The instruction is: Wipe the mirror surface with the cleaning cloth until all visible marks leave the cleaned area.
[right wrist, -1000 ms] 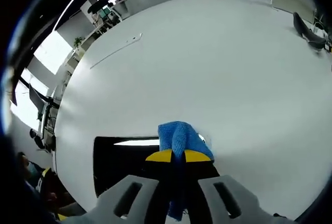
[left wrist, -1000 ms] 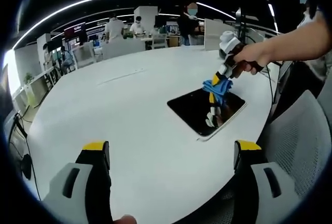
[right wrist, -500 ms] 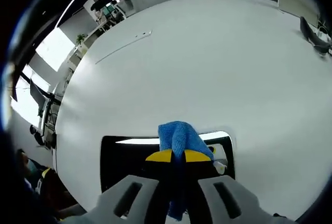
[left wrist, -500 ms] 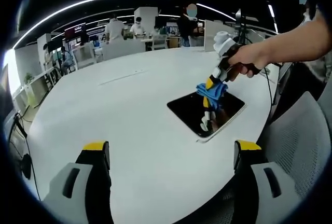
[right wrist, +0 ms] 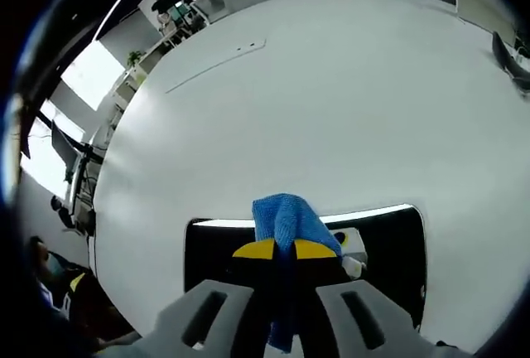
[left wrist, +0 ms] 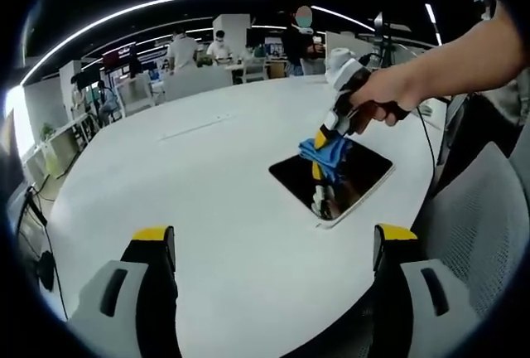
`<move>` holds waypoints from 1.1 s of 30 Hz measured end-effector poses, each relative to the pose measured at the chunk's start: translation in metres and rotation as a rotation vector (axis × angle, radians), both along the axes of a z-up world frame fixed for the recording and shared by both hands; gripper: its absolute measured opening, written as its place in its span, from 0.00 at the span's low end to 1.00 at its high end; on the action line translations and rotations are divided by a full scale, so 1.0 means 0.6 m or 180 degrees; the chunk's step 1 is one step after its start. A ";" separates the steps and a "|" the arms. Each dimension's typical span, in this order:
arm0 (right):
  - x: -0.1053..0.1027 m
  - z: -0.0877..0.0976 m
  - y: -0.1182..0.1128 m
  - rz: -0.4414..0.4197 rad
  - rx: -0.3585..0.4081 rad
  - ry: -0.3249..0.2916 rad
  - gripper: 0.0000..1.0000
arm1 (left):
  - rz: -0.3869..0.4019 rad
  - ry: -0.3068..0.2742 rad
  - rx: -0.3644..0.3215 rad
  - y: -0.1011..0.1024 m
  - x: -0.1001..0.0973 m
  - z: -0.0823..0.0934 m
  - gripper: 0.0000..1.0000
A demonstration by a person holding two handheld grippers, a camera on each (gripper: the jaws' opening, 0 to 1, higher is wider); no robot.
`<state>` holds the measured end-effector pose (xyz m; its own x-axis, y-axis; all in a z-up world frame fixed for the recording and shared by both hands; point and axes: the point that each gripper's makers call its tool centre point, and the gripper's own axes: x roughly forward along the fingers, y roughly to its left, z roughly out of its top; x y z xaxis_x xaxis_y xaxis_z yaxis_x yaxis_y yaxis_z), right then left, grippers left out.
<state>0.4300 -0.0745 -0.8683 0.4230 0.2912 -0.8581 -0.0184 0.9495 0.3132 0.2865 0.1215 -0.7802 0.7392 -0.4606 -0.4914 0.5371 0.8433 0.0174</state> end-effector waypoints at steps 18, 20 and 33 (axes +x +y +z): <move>0.006 0.000 0.093 0.0133 0.0115 0.0077 0.00 | 0.0034 -0.0070 -0.0072 0.006 0.002 0.010 0.99; 0.002 0.000 0.109 0.0182 0.0161 0.0104 0.01 | 0.0029 -0.0084 -0.0078 0.005 0.003 0.011 0.99; 0.000 0.001 0.139 0.0252 0.0174 0.0124 0.01 | 0.0016 -0.0117 -0.0082 0.004 0.003 0.014 0.97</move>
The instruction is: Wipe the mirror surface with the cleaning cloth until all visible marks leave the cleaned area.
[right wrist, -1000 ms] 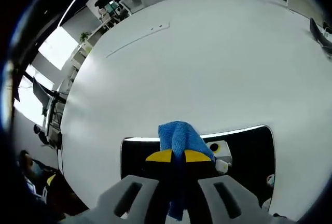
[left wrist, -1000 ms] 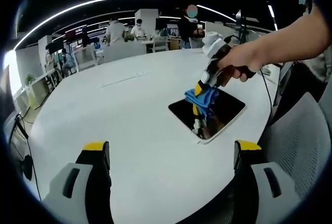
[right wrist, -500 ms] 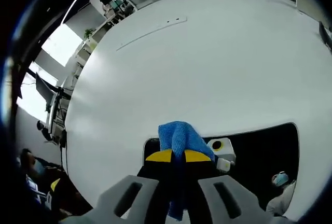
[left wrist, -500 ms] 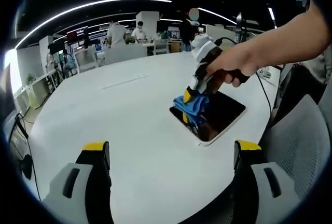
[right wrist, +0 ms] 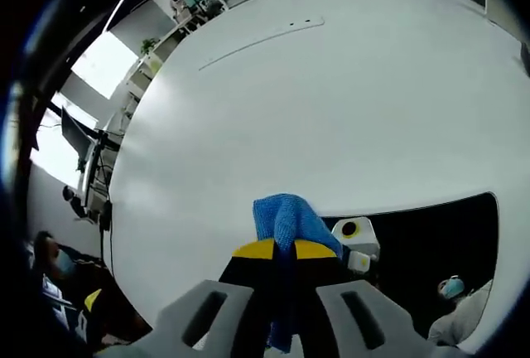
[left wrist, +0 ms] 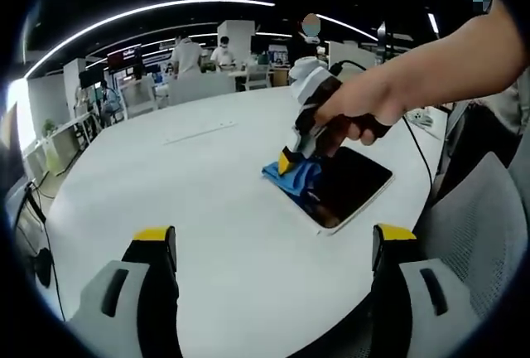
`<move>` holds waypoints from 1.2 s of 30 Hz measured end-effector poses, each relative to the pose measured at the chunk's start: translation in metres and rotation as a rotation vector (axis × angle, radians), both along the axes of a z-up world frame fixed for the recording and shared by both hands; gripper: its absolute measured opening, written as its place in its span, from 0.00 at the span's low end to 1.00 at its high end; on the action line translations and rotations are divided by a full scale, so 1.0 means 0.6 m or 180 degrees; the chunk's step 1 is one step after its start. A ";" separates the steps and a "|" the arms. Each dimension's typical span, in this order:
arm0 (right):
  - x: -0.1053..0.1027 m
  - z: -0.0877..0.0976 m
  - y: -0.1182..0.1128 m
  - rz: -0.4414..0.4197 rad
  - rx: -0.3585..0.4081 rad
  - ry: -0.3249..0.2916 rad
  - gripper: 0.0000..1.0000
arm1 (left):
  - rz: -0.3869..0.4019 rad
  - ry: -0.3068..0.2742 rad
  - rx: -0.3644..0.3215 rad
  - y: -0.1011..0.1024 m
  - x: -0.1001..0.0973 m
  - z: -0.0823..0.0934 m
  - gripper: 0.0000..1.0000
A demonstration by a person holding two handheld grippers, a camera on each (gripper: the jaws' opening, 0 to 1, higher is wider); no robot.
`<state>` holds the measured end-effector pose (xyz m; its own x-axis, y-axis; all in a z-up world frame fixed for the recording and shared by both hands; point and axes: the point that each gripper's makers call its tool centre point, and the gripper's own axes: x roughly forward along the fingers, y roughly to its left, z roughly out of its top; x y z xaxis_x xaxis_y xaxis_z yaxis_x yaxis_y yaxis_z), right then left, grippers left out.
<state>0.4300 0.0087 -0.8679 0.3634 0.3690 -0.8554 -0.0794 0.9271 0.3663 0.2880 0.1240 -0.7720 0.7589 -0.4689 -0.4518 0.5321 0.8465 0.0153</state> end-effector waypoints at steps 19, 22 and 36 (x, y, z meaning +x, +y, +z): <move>-0.042 0.002 0.000 0.0054 0.0097 -0.0008 0.01 | 0.0009 -0.0053 0.0033 0.001 0.002 0.002 0.99; -0.051 0.002 0.001 0.0116 0.0067 -0.0032 0.01 | 0.0012 -0.0046 0.0034 0.001 0.002 0.002 0.99; -0.070 -0.001 0.009 0.0279 0.0024 -0.0049 0.01 | 0.0010 -0.0051 0.0037 0.002 0.001 0.003 0.98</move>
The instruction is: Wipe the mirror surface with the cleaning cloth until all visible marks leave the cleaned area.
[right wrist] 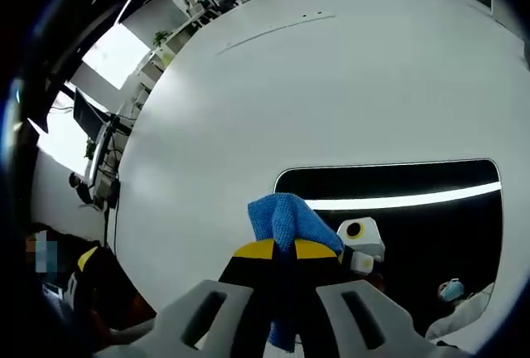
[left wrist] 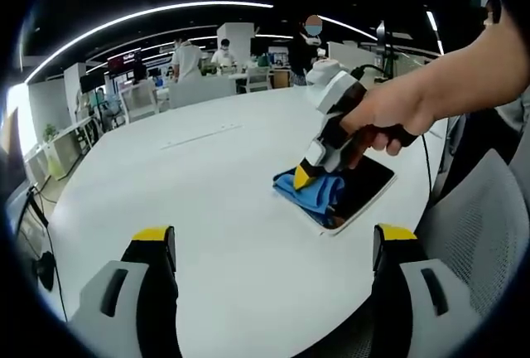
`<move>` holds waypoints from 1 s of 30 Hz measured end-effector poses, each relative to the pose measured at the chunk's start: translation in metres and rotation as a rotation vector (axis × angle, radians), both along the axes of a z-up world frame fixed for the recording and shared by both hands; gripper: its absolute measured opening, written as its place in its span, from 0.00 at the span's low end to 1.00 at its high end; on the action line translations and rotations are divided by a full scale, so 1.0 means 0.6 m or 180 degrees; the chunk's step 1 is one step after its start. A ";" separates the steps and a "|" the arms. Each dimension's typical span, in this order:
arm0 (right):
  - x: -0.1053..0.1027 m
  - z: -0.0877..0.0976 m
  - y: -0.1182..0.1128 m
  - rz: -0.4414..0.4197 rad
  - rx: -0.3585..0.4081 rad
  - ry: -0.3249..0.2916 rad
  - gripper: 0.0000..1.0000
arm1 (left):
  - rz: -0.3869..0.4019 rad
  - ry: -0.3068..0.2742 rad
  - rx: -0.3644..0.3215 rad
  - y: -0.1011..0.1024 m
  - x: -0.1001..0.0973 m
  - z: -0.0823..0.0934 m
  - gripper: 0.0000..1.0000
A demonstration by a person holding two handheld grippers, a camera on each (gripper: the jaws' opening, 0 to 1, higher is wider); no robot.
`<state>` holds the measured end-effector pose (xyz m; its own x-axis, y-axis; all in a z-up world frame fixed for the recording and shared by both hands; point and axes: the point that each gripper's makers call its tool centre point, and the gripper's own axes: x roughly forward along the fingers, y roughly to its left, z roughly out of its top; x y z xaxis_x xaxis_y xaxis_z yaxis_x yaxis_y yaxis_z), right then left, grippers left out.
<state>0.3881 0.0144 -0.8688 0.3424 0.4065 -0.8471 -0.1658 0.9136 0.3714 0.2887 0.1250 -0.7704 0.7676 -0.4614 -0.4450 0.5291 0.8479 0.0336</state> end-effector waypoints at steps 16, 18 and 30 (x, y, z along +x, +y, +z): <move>-0.004 0.004 -0.018 0.0007 0.0004 -0.0033 0.01 | -0.0004 0.0019 0.0015 0.000 -0.001 -0.002 0.98; -0.005 0.004 -0.026 -0.0001 0.0007 -0.0040 0.01 | -0.0007 0.0022 0.0017 0.000 -0.001 -0.003 0.98; -0.008 0.004 -0.068 -0.0051 0.0001 -0.0051 0.01 | -0.0001 0.0029 0.0032 -0.001 -0.001 -0.005 0.98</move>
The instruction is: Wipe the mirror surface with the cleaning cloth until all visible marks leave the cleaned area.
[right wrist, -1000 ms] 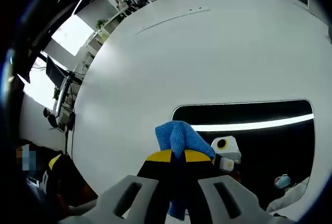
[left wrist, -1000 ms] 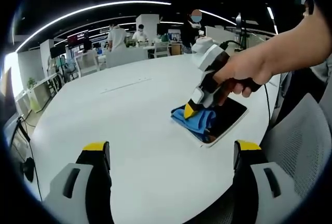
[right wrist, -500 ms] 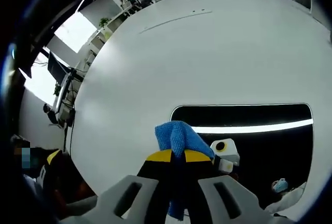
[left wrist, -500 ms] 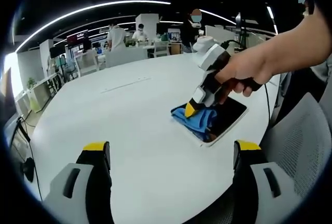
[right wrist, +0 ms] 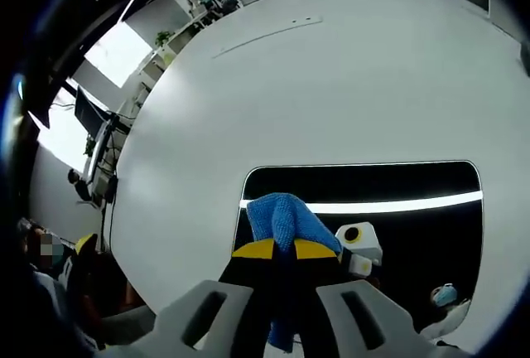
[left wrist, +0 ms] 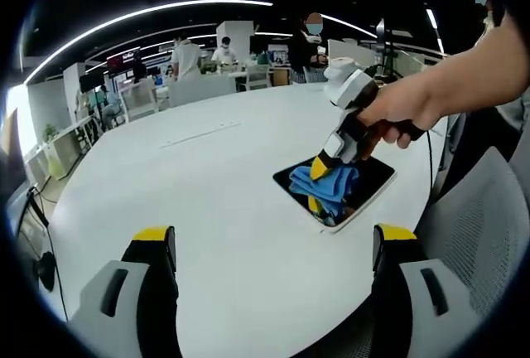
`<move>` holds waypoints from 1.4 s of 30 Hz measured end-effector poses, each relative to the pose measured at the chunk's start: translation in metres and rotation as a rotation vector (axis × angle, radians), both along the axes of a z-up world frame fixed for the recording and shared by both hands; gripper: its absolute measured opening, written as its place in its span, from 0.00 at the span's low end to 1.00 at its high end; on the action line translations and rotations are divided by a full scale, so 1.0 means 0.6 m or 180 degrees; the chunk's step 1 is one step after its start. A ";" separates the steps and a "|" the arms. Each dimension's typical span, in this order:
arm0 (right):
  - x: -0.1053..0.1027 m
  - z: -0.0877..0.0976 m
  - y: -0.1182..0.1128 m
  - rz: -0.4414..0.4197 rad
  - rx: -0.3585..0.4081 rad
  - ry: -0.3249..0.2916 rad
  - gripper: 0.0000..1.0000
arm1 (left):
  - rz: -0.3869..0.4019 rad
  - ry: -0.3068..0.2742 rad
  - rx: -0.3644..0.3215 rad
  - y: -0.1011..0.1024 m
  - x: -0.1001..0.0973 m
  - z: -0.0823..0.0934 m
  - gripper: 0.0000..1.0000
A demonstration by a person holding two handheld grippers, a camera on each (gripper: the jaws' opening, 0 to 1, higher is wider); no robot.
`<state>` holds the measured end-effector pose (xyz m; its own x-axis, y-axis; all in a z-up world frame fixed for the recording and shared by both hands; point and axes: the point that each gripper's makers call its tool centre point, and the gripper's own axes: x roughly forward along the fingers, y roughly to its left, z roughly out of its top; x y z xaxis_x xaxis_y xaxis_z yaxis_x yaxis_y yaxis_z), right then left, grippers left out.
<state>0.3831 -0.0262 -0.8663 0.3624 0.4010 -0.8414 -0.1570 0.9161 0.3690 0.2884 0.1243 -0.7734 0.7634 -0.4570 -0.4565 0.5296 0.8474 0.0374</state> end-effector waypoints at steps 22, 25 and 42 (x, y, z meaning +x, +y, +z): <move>-0.003 -0.004 -0.094 -0.0207 0.0026 -0.0018 0.01 | 0.0027 -0.0010 0.0009 0.000 0.001 0.000 0.99; -0.004 -0.005 -0.102 -0.0231 0.0030 -0.0020 0.01 | 0.0040 -0.0014 0.0017 0.002 0.002 0.000 0.99; -0.011 0.000 -0.134 -0.0260 -0.0019 -0.0027 0.01 | 0.0006 -0.0021 -0.0009 -0.001 -0.001 0.003 0.99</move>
<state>0.3767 -0.1067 -0.8665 0.4009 0.3647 -0.8404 -0.0848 0.9282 0.3624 0.2881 0.1239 -0.7714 0.7672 -0.4567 -0.4503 0.5277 0.8485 0.0386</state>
